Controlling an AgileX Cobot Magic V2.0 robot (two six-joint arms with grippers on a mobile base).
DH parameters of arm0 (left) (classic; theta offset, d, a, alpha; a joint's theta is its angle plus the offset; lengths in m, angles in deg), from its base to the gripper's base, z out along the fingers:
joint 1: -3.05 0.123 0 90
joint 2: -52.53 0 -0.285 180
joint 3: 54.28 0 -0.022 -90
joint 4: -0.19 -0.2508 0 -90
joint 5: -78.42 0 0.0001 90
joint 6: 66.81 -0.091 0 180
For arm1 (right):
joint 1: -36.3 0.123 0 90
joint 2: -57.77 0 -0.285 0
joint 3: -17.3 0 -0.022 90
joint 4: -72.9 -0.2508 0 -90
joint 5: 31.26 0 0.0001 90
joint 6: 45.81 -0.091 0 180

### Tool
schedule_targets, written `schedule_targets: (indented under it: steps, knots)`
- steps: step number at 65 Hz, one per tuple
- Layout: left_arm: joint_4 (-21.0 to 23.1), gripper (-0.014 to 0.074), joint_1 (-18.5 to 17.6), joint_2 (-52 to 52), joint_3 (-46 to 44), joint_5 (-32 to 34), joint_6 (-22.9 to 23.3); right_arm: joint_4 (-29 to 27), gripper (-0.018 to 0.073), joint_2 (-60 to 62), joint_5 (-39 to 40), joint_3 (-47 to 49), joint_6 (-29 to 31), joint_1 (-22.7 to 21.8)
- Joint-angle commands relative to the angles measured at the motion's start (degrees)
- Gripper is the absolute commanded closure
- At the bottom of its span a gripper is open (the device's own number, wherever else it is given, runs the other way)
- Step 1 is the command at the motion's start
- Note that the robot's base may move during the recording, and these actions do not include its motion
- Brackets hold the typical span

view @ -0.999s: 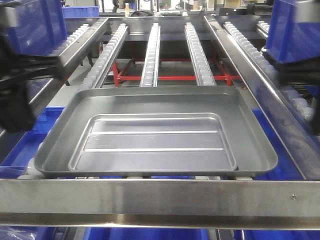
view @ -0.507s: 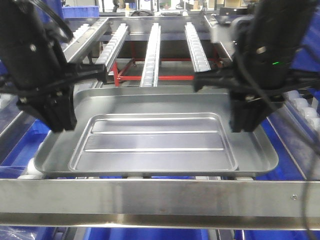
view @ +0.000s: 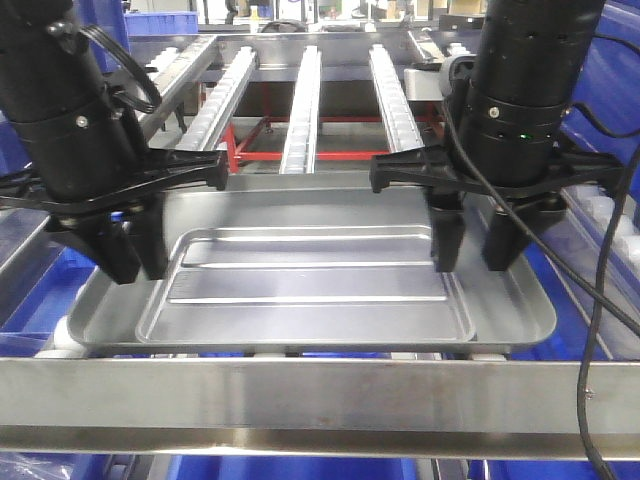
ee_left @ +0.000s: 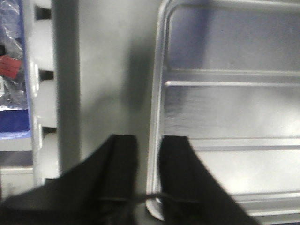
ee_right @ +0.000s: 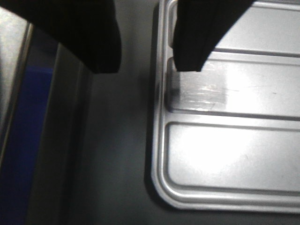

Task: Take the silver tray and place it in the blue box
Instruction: 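Lower both grippers, open, toward the tray's two short edges, then close both grippers on the tray's short rims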

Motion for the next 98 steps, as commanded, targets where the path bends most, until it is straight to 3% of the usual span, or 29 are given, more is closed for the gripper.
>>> schedule_targets:
  steps: [1, 28, 98]
  knots:
    - [1.19, 0.0348, -0.40, 2.32, -1.66, 2.72, 0.03, 0.44, 0.0124, 2.57, 1.40, 1.87, 0.53, -0.03]
    - [-0.74, 0.0345, -0.40, -0.53, -1.66, 6.37, 0.03, 0.44, 0.0124, 1.35, 4.41, 1.87, 0.53, -0.03]
    - [-0.26, 0.0345, -0.29, -2.08, -1.66, 5.14, 0.03, 0.44, 0.0125, -0.25, 3.90, 1.76, 0.53, -0.03]
